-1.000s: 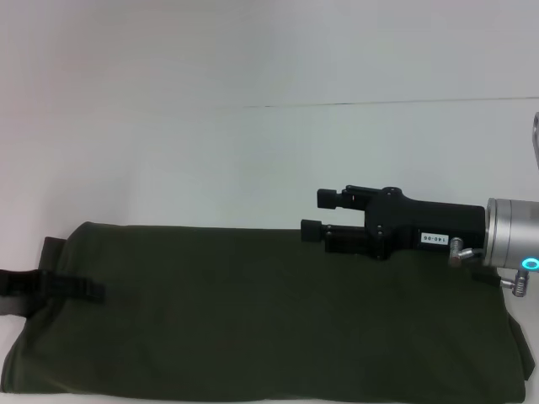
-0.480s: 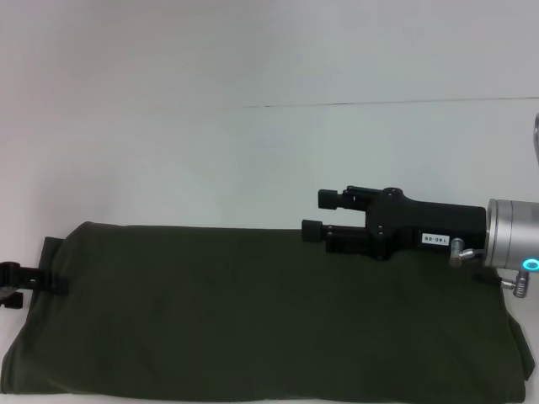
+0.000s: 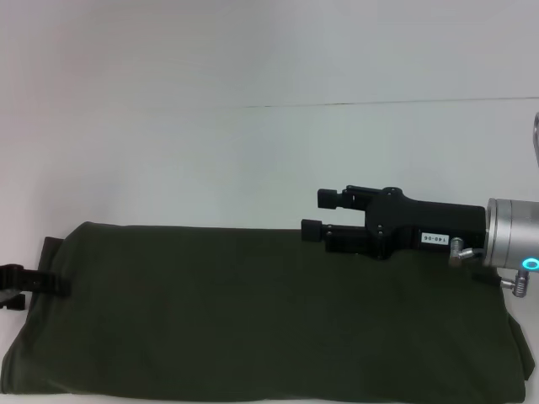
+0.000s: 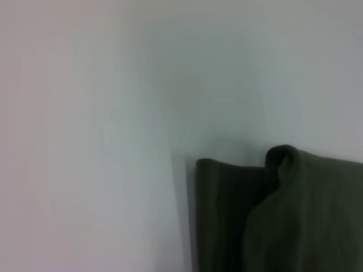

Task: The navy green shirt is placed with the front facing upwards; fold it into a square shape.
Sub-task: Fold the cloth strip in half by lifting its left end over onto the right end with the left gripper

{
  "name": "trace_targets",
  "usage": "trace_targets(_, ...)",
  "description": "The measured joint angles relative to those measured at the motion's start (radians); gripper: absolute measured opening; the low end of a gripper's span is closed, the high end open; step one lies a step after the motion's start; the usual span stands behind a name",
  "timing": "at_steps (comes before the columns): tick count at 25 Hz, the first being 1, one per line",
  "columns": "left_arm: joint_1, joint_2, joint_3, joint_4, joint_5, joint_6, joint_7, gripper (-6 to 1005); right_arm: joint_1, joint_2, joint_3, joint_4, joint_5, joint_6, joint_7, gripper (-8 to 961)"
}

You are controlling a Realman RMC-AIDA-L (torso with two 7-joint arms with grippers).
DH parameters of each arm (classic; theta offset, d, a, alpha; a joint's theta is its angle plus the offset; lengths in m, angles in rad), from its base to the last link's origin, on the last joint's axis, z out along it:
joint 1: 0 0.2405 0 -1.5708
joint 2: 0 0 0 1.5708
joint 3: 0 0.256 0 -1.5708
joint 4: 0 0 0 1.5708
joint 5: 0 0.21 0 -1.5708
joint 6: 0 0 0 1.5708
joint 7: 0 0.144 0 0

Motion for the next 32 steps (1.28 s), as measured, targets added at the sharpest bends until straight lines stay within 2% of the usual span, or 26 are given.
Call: trace_targets(32, -0.035, -0.003, 0.019, -0.066, -0.019, 0.025, -0.012, 948, -0.001, 0.000, 0.000, 0.000, 0.000, 0.000, 0.001, 783)
